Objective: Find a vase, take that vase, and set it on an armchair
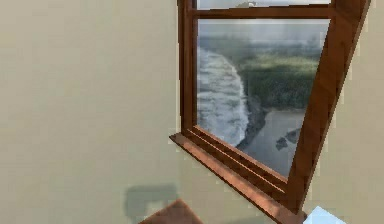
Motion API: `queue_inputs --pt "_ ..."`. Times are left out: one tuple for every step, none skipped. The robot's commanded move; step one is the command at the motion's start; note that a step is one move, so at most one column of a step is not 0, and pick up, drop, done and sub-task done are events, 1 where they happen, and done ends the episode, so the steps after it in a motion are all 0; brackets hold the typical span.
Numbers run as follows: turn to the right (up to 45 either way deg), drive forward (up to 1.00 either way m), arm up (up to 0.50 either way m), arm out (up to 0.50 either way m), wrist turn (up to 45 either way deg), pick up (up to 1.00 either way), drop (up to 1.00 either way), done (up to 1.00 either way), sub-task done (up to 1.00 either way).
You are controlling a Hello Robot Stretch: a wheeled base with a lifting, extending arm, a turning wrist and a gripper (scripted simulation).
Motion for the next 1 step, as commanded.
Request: queue_inputs --pt "0.0 0.00 0.00 0.00 0.0 1.00 0.00 0.00 0.00"
